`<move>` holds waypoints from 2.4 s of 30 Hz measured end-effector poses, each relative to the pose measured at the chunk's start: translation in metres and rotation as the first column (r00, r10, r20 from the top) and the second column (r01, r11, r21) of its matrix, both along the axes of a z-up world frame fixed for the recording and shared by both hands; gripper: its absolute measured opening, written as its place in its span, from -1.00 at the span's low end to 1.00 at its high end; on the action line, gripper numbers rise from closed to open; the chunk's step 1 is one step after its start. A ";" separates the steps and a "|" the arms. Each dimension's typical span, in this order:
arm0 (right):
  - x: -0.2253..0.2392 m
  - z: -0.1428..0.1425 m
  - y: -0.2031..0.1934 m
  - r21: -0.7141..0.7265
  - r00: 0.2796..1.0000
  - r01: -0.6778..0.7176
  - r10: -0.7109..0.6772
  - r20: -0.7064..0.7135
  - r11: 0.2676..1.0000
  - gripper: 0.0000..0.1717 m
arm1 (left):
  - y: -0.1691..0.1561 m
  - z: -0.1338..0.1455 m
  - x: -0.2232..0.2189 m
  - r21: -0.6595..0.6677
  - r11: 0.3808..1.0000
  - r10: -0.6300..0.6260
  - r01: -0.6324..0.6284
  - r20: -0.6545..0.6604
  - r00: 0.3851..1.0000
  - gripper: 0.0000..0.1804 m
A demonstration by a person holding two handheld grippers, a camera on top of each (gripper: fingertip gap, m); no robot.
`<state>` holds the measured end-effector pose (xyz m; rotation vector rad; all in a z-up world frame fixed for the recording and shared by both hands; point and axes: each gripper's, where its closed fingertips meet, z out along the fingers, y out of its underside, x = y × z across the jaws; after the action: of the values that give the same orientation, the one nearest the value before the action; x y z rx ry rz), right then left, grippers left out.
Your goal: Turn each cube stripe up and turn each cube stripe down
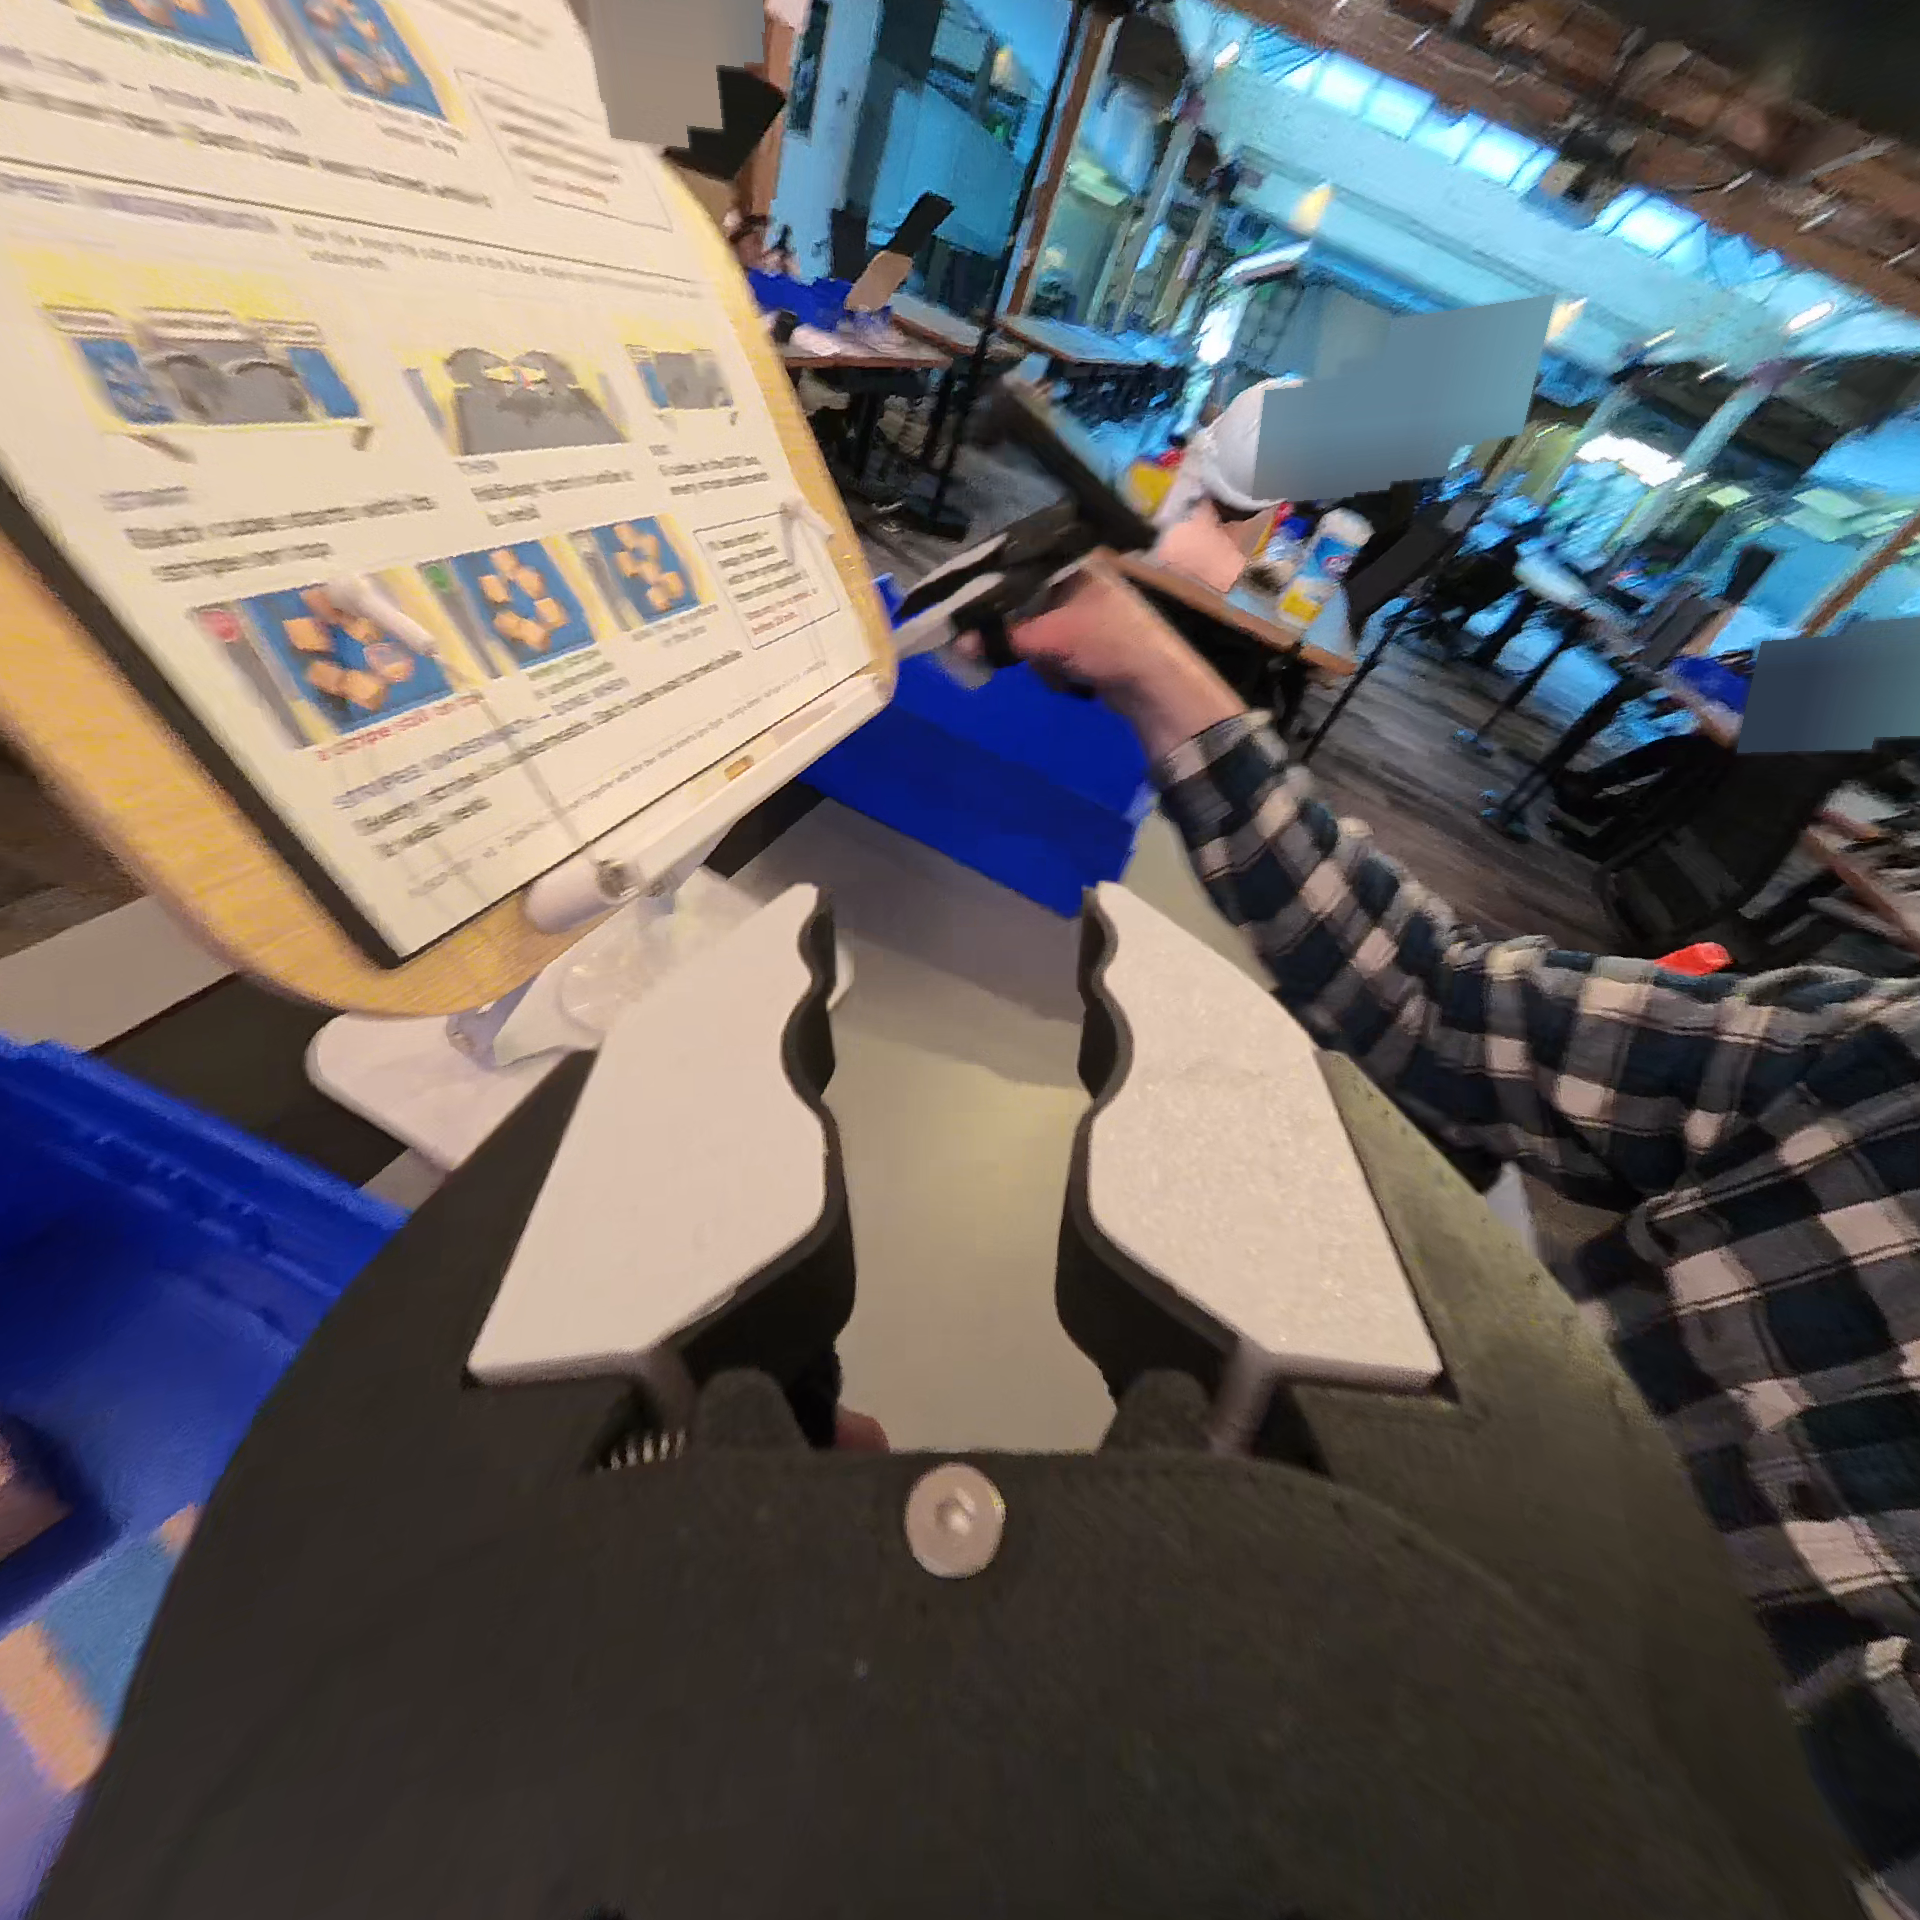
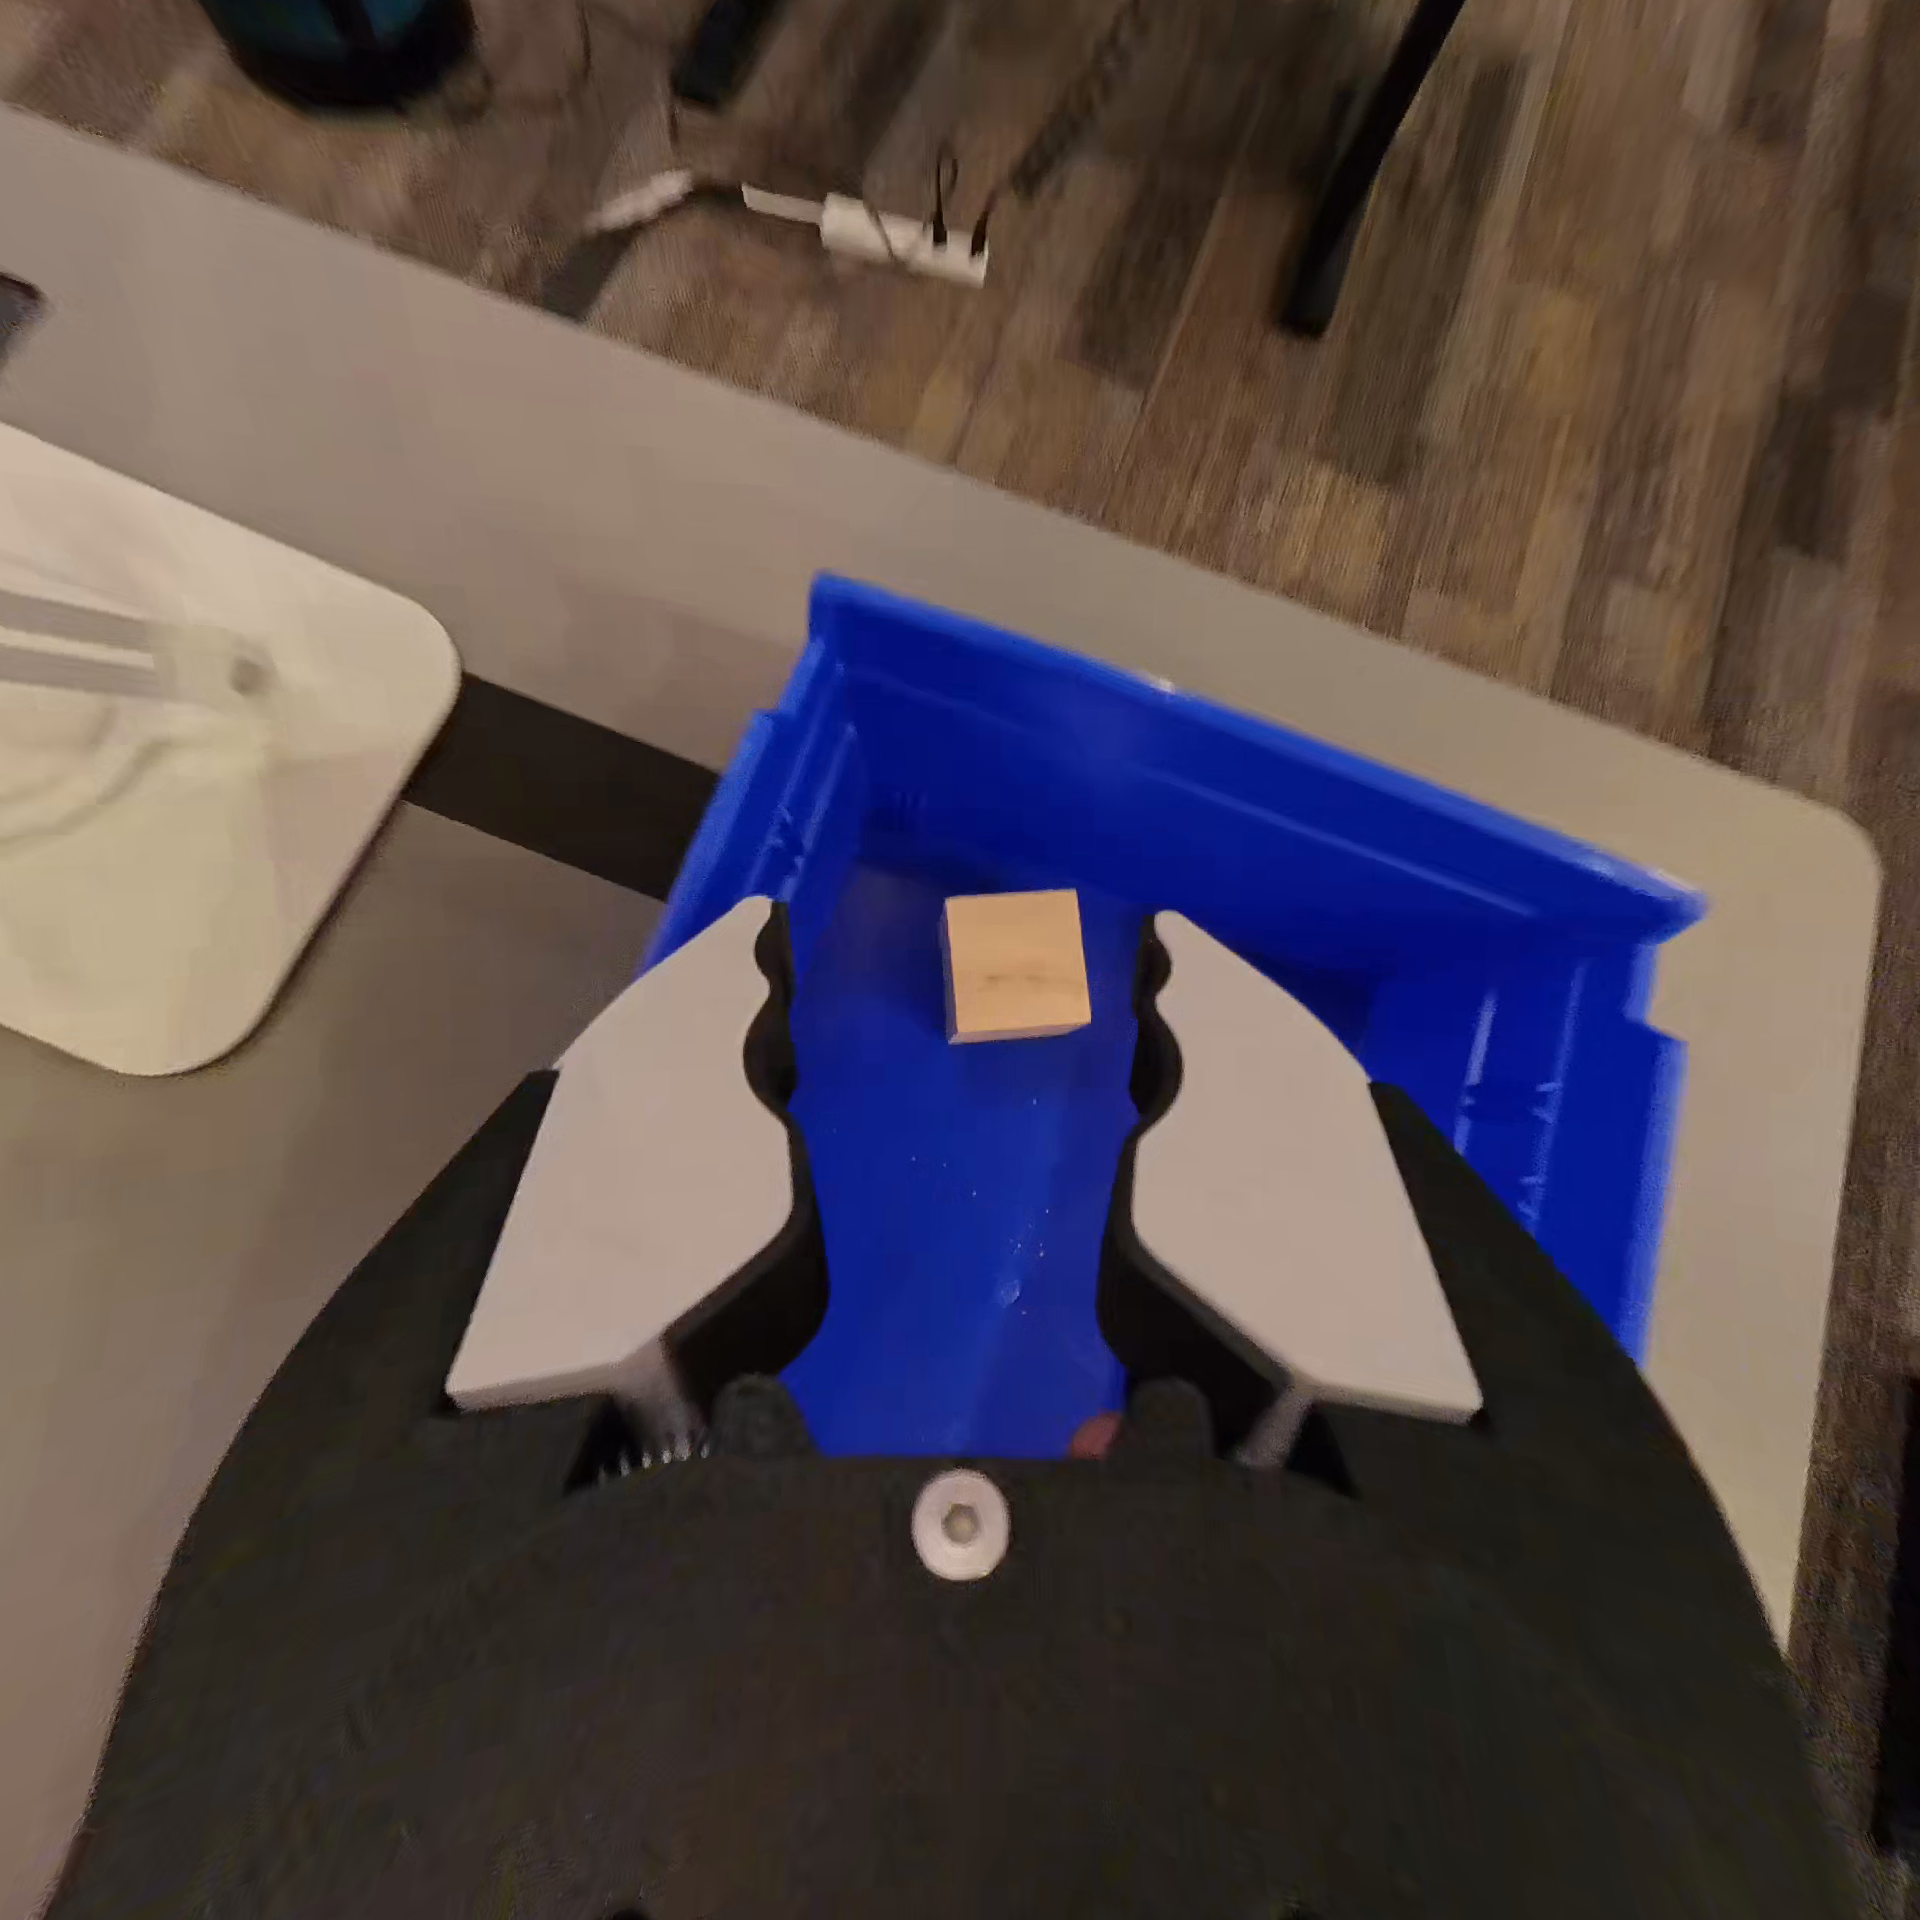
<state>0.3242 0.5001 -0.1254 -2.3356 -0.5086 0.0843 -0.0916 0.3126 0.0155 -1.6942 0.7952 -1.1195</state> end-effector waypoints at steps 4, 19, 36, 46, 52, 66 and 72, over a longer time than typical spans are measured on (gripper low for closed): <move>-0.009 0.041 -0.011 0.110 0.999 -0.036 0.039 -0.033 0.993 -0.31 | 0.017 -0.032 -0.041 0.073 0.981 0.194 -0.179 -0.332 0.923 -0.43; -0.065 0.053 -0.023 0.156 0.980 -0.199 0.191 0.065 0.968 -0.35 | 0.011 -0.185 -0.178 -0.142 0.791 0.062 -0.595 -0.949 0.308 -0.11; -0.089 0.060 -0.030 0.181 0.960 -0.277 0.264 0.094 0.944 -0.38 | 0.018 -0.247 -0.200 -0.176 0.718 -0.073 -0.674 -0.981 0.179 -0.43; -0.140 0.109 -0.057 0.375 0.902 -0.432 0.386 0.196 0.820 -0.39 | 0.032 -0.180 -0.164 -0.192 0.823 0.136 -0.535 -0.848 0.513 -0.44; -0.217 0.159 -0.121 0.569 0.758 -0.634 0.566 0.323 0.524 -0.35 | 0.014 -0.070 -0.091 -0.103 0.973 0.143 -0.207 -0.430 0.891 -0.44; -0.363 0.134 -0.243 0.609 0.464 -0.793 0.642 0.610 -0.004 -0.24 | -0.049 -0.003 0.041 -0.053 0.921 -0.378 0.387 0.123 0.917 -0.45; -0.366 0.131 -0.243 0.619 0.468 -0.786 0.661 0.587 0.006 -0.32 | -0.058 -0.012 0.067 -0.068 0.893 -0.434 0.445 0.126 0.892 -0.45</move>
<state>-0.0417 0.2567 0.0060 -0.8231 -1.4526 0.1265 -0.0246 0.2545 0.0038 -1.5523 1.1068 -1.5674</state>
